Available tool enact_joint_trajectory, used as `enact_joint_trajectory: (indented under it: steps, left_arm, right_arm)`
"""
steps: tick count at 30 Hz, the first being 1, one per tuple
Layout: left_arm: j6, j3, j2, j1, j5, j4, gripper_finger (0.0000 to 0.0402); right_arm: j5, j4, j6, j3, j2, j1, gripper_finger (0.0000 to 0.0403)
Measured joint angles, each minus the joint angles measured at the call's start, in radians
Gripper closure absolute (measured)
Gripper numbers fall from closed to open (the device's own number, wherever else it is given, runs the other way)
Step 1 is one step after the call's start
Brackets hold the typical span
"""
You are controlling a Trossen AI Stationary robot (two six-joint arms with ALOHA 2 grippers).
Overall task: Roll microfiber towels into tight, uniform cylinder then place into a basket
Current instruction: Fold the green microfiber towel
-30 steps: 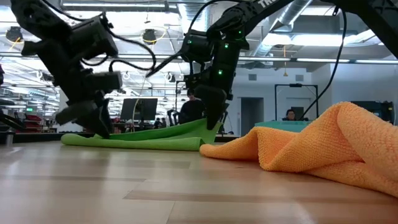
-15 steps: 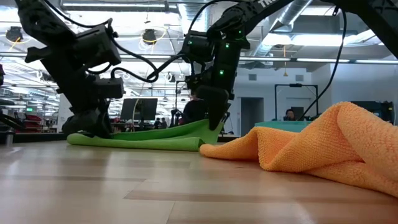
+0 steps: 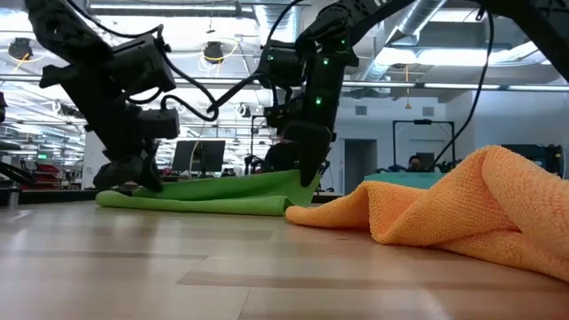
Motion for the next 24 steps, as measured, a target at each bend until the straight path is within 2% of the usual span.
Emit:
enact_joint_trajectory:
  steps: [6, 8, 14, 24]
  left_arm:
    - [-0.019, 0.056, 0.0, -0.039, -0.16, -0.081, 0.0399]
    - [0.01, 0.071, 0.0, -0.027, -0.179, -0.09, 0.0399]
    - [0.108, 0.111, 0.0, 0.052, -0.172, -0.094, 0.04]
    - [0.179, 0.132, 0.0, 0.201, -0.054, -0.084, 0.0399]
  right_arm:
    - [0.084, 0.023, 0.0, 0.0, 0.0, 0.03, 0.0393]
    - [0.103, 0.034, 0.005, 0.0, 0.0, 0.028, 0.0393]
    - [0.138, 0.049, 0.089, 0.0, 0.0, -0.019, 0.0393]
    - [0.13, 0.066, 0.106, 0.0, 0.0, -0.073, 0.0393]
